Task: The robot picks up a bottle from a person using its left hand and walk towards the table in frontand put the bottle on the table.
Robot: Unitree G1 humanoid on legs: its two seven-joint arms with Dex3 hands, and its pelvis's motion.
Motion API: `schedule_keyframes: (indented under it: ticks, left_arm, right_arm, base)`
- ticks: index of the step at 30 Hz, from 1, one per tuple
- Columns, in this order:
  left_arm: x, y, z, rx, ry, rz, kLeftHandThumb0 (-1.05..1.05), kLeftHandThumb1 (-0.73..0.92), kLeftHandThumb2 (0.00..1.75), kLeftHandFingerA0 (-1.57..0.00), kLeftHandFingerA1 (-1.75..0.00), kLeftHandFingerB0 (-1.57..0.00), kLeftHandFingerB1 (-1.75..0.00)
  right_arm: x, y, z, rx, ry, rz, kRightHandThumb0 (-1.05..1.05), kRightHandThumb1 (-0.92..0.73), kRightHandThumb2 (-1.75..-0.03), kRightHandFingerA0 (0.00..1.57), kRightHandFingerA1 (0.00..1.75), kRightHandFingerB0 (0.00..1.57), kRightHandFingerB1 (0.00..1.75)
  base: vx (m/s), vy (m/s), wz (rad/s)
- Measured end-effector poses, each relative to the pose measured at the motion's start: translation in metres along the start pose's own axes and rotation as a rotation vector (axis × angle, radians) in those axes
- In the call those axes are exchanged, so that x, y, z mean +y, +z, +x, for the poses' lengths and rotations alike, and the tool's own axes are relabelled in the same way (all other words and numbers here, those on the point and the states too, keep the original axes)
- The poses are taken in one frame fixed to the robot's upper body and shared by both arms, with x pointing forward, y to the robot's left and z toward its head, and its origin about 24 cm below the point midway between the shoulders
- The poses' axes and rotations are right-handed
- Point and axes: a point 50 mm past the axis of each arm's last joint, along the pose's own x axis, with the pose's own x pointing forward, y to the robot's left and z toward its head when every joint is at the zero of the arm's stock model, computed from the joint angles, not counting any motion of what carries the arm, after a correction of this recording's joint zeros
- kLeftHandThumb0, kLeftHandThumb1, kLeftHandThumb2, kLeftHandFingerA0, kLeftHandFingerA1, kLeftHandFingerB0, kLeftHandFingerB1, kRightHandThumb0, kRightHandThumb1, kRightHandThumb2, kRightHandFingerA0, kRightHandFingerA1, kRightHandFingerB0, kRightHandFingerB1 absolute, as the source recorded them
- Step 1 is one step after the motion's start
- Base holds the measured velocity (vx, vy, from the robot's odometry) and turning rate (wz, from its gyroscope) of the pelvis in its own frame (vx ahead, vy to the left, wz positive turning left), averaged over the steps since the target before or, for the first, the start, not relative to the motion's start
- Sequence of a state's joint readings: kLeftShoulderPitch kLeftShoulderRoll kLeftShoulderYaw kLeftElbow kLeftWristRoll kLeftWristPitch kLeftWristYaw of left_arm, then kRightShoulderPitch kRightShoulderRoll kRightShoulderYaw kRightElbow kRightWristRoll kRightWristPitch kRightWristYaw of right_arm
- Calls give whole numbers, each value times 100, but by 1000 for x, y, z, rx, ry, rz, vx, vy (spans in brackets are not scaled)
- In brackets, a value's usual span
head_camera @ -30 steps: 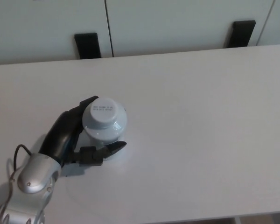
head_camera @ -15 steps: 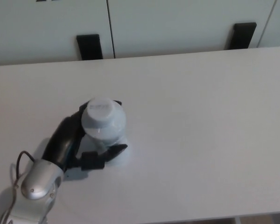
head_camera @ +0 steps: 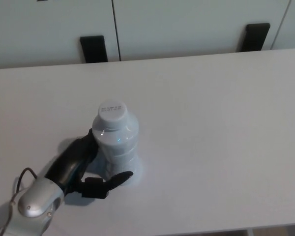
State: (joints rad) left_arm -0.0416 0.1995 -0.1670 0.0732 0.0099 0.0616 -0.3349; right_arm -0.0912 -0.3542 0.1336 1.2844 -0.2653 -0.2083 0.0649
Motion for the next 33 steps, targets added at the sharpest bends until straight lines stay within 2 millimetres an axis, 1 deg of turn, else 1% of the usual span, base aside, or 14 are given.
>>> schedule_keyframes:
  ticks: [2,3,6,8,9,10,11,12,13,14,19,22,24,33]
  left_arm:
    - [4,0,-2,3,-9,5,-82,54,57,0,0,0,0]
    - [7,-1,-4,6,-14,8,-83,43,76,0,0,0,0]
    - [14,-3,-9,16,-20,14,-88,52,88,0,-1,0,0]
    - [25,-6,-17,32,-1,22,-88,51,87,0,0,0,0]
    - [34,-7,-23,42,18,32,-83,55,58,0,0,0,0]
    - [38,-8,-27,48,28,37,-86,47,81,0,0,0,0]
    - [44,-8,-31,52,41,41,-86,47,81,0,0,0,0]
    - [48,-9,-34,56,49,40,-80,55,57,0,0,0,0]
    - [57,-10,-42,64,68,40,-80,55,57,0,0,0,0]
    - [63,-10,-48,67,82,38,-85,50,84,0,0,0,-1]
    - [78,-8,-85,46,127,26,-86,49,88,-1,-6,0,0]
    - [71,-4,-108,14,100,30,-82,47,88,-5,-14,0,-3]
    - [63,1,-120,-14,63,27,-70,41,83,-1,-39,0,-20]
    - [8,15,-170,-89,-136,-75,-59,36,69,-39,-45,-33,-40]
  right_arm:
    - [0,1,0,-2,0,0,-45,-72,-62,63,44,55,40]
    - [-1,1,0,-2,0,-1,-44,-72,-62,62,44,55,40]
    - [-1,2,1,-4,3,-2,-45,-72,-62,62,43,55,40]
    - [-1,2,1,-5,5,-2,-45,-73,-62,63,44,55,40]
    - [0,2,0,-3,7,-3,-45,-73,-62,62,44,54,40]
    - [0,1,0,-2,8,-3,-45,-73,-62,65,46,54,40]
    - [0,1,0,-2,9,-3,-45,-73,-62,65,46,54,40]
    - [0,2,1,-3,10,-4,-45,-73,-62,64,46,53,40]
    - [0,2,1,-4,11,-7,-45,-73,-62,64,46,53,40]
    - [0,2,1,-2,13,-8,-45,-73,-62,61,46,52,40]
    - [4,-3,-1,11,28,-4,-45,-73,-62,57,44,50,39]
    - [6,-6,-2,21,36,2,-45,-74,-62,55,44,47,39]
    - [6,-6,-2,22,39,6,-44,-73,-62,56,44,50,40]
    - [7,-7,-2,24,44,13,-45,-73,-60,60,44,50,39]
  base:
    - [0,0,0]
    - [0,0,0]
    - [0,0,0]
    - [0,0,0]
    - [0,0,0]
    - [0,0,0]
    - [0,0,0]
    - [0,0,0]
    - [0,0,0]
    - [0,0,0]
    - [0,0,0]
    - [0,0,0]
    - [0,0,0]
    - [0,0,0]
